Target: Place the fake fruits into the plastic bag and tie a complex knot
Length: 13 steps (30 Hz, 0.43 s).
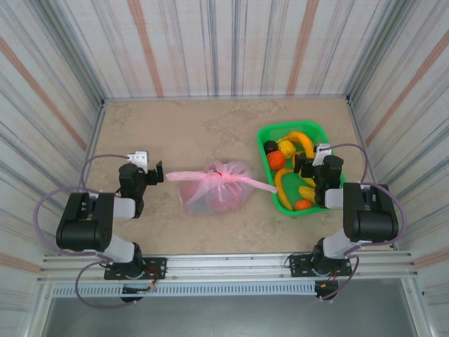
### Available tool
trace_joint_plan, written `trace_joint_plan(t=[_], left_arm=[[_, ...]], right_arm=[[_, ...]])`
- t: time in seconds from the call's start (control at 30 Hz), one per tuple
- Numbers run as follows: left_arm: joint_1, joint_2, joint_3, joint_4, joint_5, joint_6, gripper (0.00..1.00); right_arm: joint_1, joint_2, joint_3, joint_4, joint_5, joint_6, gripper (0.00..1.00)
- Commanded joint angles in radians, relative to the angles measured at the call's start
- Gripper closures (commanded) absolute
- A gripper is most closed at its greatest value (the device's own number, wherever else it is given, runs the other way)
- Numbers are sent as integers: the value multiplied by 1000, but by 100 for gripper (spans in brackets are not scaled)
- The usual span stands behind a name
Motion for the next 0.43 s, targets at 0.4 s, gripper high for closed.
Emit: trace_joint_plan(t=[0.4], left_arm=[[-9,2,97,-68,-66,14,1]], right_arm=[[14,6,21,-17,68,7,1]])
